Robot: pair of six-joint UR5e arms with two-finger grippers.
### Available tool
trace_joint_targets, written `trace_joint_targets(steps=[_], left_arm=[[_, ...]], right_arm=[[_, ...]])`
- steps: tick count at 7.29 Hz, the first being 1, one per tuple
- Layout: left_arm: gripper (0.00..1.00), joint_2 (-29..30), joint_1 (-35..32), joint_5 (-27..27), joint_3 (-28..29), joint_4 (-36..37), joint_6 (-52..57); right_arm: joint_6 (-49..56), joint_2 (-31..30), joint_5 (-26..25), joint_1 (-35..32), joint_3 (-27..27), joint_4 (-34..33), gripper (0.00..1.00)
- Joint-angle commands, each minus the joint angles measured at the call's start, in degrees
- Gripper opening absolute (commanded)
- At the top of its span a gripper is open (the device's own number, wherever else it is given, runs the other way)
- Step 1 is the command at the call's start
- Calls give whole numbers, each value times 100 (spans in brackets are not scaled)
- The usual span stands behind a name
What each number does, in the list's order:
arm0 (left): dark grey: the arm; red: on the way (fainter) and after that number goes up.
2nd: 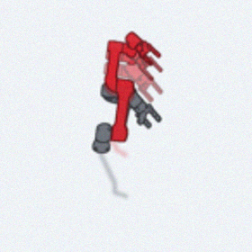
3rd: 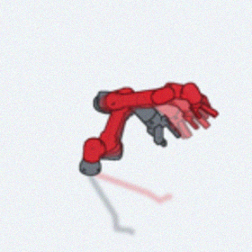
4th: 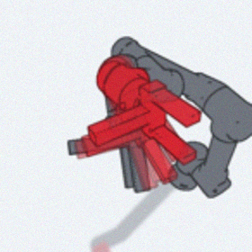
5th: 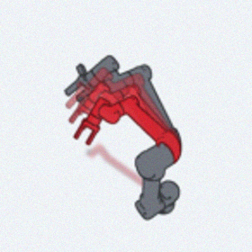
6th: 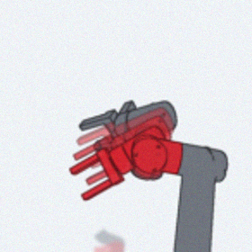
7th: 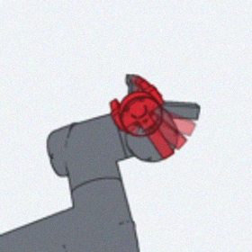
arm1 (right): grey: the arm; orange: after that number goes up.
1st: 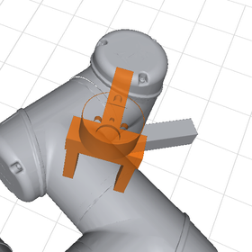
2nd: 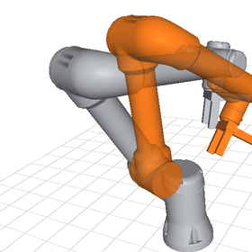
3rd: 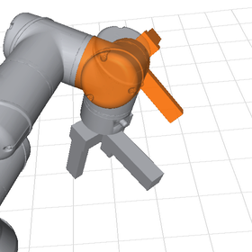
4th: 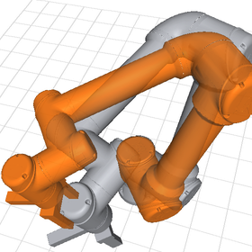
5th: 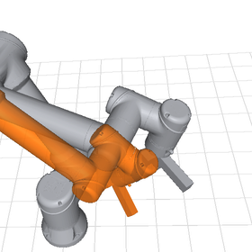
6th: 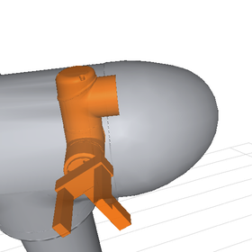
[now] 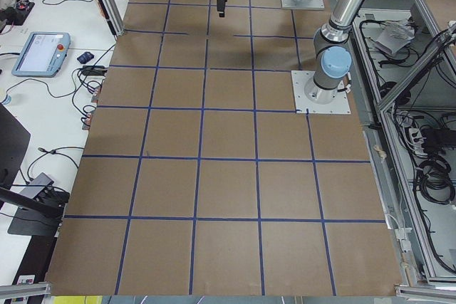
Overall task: Put all apples into basket
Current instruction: 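Carry the green apple to the basket with the right gripper and release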
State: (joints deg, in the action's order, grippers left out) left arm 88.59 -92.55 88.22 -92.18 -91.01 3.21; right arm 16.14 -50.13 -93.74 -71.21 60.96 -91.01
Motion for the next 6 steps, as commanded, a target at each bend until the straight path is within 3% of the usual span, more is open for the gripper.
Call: trace_joint_targets(steps=[1, 2, 3, 4, 6], left_arm=[[100, 0, 0, -6, -2, -4, 39], [100, 17, 0, -24, -10, 66, 117], [100, 0, -8, -24, -106, 179, 196], [100, -61, -9, -7, -229, 302, 206], [100, -106, -9, 2, -292, 391, 162]], right_arm=[[56, 179, -39, 63, 100, 39, 11], [56, 179, -39, 107, 196, -4, 47], [47, 197, -39, 107, 206, -22, 95], [39, 153, -56, 107, 197, 65, 100], [56, -92, -118, 107, 92, 353, 100]])
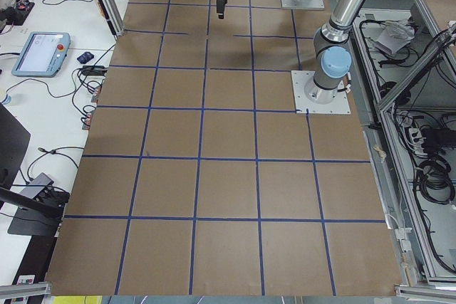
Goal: Put all apples into basket
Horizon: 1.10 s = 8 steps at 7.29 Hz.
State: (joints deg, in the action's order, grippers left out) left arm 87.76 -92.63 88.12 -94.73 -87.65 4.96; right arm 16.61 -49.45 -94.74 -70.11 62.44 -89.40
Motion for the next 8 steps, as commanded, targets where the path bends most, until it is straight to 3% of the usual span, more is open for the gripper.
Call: trace_joint_targets(steps=[1, 4, 5, 8], left_arm=[[100, -22, -1, 3, -46, 81, 48], [100, 31, -1, -14, -2, 81, -153], [100, -4, -1, -14, -28, 81, -154], [100, 31, 8, -23, 42, 116, -277]], right_arm=[[0, -596, 43, -37, -48, 508, 100], [-140, -2371, 377, -371, 74, 1722, 100], [-350, -2716, 430, -407, 214, 2098, 100], [-1190, -2957, 421, -1318, 594, 1848, 100]])
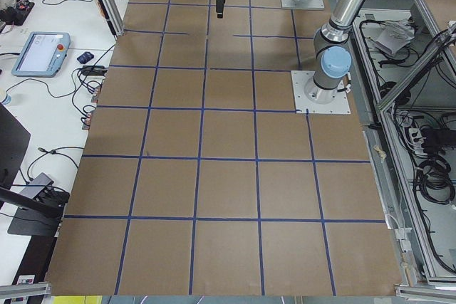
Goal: Put all apples into basket
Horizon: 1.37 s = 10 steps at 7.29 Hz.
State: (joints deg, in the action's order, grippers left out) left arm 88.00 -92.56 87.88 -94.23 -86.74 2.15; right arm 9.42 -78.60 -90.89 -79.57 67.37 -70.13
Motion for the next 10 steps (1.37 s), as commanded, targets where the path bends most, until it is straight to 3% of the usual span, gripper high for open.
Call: trace_joint_targets(steps=[1, 6, 8, 10], left_arm=[[100, -28, -7, -34, -95, 217, -4], [100, 121, -34, -78, -87, 377, 31], [100, 130, -69, -87, -131, 377, 180], [96, 60, -87, -104, -201, 386, 137]], right_arm=[[-729, -33, 28, -593, 318, -254, 100], [-1196, -647, 2, -981, 1567, -1071, 100], [-1549, -674, 19, -1192, 1639, -1169, 100], [-1243, -797, 115, -1132, 1752, -1178, 100]])
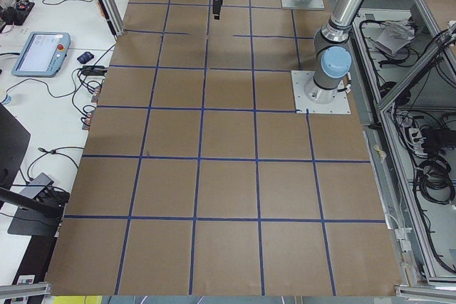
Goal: Put all apples into basket
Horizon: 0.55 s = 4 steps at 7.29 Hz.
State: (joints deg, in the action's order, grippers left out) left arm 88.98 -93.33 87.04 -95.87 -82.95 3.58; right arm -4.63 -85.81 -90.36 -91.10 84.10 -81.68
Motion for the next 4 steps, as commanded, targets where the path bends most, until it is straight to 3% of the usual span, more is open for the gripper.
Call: trace_joint_targets(steps=[1, 4], left_arm=[[94, -56, -10, -20, -46, -1, 80], [87, -21, -71, -21, -107, 7, 55]], right_arm=[[182, -111, 158, 57, 98, -101, 100], [182, -128, 116, 84, 107, -128, 100]])
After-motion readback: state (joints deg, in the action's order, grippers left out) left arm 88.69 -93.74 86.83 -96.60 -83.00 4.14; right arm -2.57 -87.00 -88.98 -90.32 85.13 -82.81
